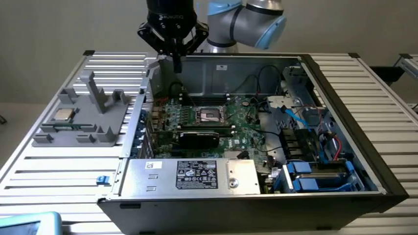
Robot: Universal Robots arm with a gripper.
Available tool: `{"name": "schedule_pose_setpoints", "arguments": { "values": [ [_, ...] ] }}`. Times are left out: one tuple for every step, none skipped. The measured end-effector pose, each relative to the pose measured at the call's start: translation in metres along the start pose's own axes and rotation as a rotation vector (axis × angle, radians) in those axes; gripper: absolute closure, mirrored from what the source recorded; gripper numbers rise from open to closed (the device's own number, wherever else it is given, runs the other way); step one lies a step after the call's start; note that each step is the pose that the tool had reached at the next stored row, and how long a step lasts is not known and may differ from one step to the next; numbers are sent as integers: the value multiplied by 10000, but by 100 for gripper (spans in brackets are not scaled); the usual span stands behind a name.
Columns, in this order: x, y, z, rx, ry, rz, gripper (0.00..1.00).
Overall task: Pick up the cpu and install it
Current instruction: 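Reach for the cpu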
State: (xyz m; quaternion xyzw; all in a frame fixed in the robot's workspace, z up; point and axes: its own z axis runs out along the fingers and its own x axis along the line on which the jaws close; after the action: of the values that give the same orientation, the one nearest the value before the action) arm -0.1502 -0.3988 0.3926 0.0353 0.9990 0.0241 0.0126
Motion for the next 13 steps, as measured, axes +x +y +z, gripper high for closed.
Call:
{"name": "schedule_pose_setpoints", "arguments": {
  "values": [
    [45, -3, -1, -1, 0, 0, 89],
    [87, -6, -2, 0, 0, -1, 89],
    [126, -8, -3, 0, 0, -1, 89],
    [163, -10, -4, 0, 0, 0, 89],
    [207, -12, -5, 0, 0, 0, 89],
    [251, -14, -5, 0, 0, -2, 89],
    [299, -17, -6, 0, 0, -2, 89],
    [344, -19, -7, 0, 0, 0, 89],
    [390, -22, -7, 0, 0, -1, 89],
    [435, -26, -7, 0, 0, -2, 89],
    [479, -29, -7, 0, 0, -2, 89],
    [524, -32, -7, 0, 0, -2, 89],
    [569, -35, -7, -1, -1, -1, 89]
  ]
}}
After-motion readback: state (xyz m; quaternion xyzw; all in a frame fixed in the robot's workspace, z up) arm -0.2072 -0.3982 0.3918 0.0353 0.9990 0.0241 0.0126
